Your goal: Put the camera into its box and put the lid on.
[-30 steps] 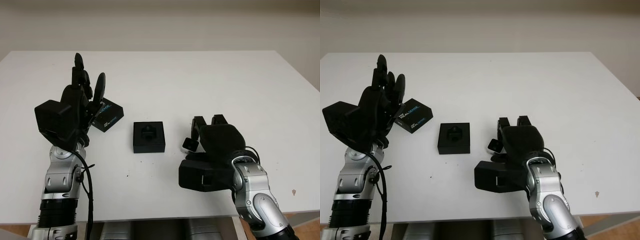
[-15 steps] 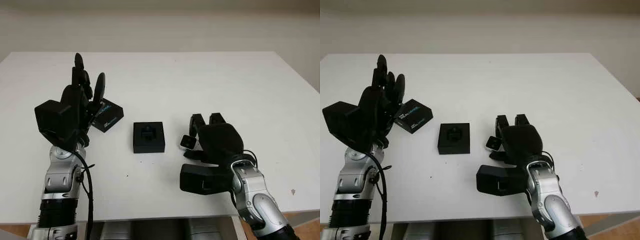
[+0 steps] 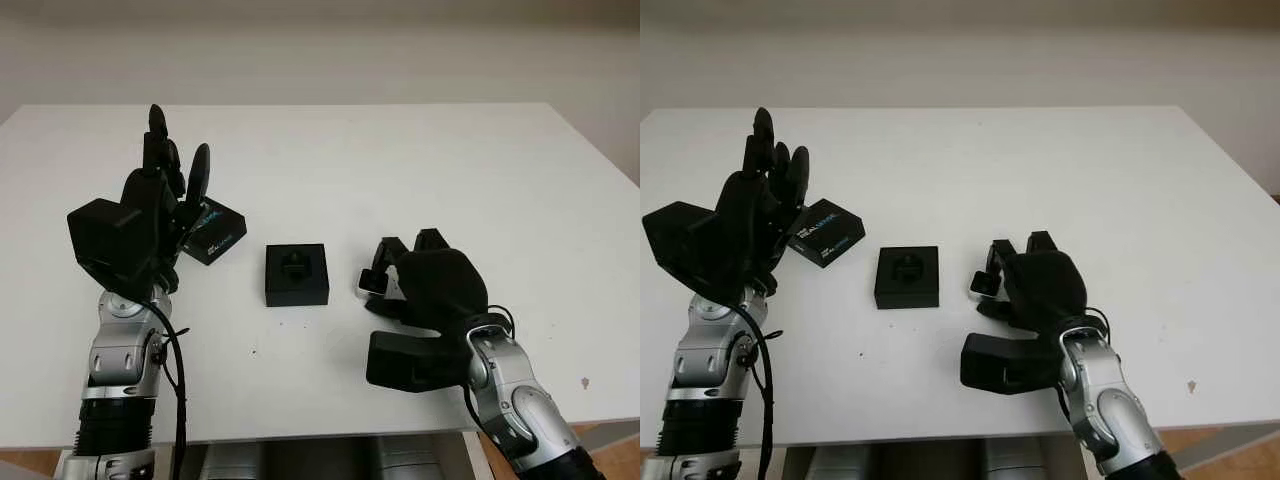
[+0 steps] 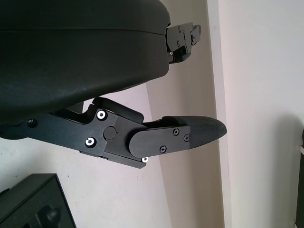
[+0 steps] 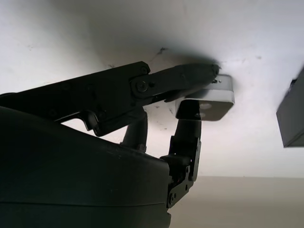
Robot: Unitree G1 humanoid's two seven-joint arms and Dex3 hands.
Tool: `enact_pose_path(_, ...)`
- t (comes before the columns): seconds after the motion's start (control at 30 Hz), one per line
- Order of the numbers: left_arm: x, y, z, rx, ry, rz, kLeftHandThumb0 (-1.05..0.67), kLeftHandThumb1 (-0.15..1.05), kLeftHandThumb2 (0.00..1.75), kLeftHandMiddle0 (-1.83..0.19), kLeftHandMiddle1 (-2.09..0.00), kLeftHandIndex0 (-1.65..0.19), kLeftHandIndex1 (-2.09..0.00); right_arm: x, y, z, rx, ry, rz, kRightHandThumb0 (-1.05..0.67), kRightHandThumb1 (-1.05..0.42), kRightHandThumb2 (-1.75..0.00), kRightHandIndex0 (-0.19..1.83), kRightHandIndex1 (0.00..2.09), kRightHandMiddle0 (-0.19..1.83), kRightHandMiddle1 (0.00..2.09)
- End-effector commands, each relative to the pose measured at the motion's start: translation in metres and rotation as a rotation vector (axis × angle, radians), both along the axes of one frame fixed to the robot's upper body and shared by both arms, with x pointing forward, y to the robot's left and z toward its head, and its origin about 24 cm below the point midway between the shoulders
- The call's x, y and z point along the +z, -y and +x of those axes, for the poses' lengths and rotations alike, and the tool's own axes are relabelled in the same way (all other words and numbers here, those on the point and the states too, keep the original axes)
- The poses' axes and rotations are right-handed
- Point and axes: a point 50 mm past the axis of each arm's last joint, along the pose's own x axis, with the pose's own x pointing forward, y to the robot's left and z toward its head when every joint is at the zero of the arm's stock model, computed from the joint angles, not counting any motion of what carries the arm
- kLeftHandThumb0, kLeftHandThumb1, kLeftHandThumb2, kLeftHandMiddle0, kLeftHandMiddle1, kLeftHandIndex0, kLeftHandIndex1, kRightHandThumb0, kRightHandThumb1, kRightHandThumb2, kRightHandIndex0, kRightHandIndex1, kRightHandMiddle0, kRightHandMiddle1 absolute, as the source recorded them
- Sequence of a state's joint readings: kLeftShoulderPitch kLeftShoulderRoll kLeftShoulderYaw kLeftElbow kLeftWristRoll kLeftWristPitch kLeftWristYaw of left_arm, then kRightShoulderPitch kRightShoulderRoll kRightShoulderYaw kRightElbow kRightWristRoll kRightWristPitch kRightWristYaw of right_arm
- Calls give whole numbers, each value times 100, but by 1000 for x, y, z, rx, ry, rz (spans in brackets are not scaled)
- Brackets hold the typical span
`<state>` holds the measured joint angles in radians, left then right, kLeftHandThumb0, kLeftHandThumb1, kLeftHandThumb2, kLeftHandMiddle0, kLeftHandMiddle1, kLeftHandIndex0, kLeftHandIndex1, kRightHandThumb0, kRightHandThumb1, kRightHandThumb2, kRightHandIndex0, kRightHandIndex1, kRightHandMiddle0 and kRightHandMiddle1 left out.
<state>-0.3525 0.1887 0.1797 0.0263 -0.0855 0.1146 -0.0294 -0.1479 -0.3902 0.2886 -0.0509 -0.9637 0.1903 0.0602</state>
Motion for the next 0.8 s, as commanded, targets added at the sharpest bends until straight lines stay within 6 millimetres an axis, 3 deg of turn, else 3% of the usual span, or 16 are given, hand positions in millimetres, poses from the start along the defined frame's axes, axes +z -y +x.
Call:
enact_pose_path(0.0, 7, 0, 0, -2, 30, 6, -64, 105, 50, 19, -3, 19, -1, 0, 3, 2, -16, 16, 47, -41, -105, -9, 26, 82, 43, 103)
enact_pose_path(0.07, 7, -1, 0, -5, 31, 9, -65, 105, 50, 19, -2, 19, -1, 2, 6, 4, -35, 9, 97, -40, -105, -8, 31, 63, 43, 107)
enact_pose_path(0.2, 7, -2, -1, -2, 25, 9, -66, 105, 49, 19, -1, 19, -1, 6, 11, 7, -55, 18, 165, -40, -105, -10, 34, 44, 34, 118)
enact_pose_path(0.57, 9, -1, 0, -1, 23, 6, -65, 105, 49, 19, -2, 19, -1, 13, 17, 10, -46, 99, 231, -37, -105, -6, 41, 48, 36, 127)
enact_pose_path(0.77, 8, -1, -1, -2, 18, 8, -64, 105, 49, 19, -2, 19, -1, 20, 18, 18, -42, 119, 384, -35, -104, -5, 38, 46, 34, 133)
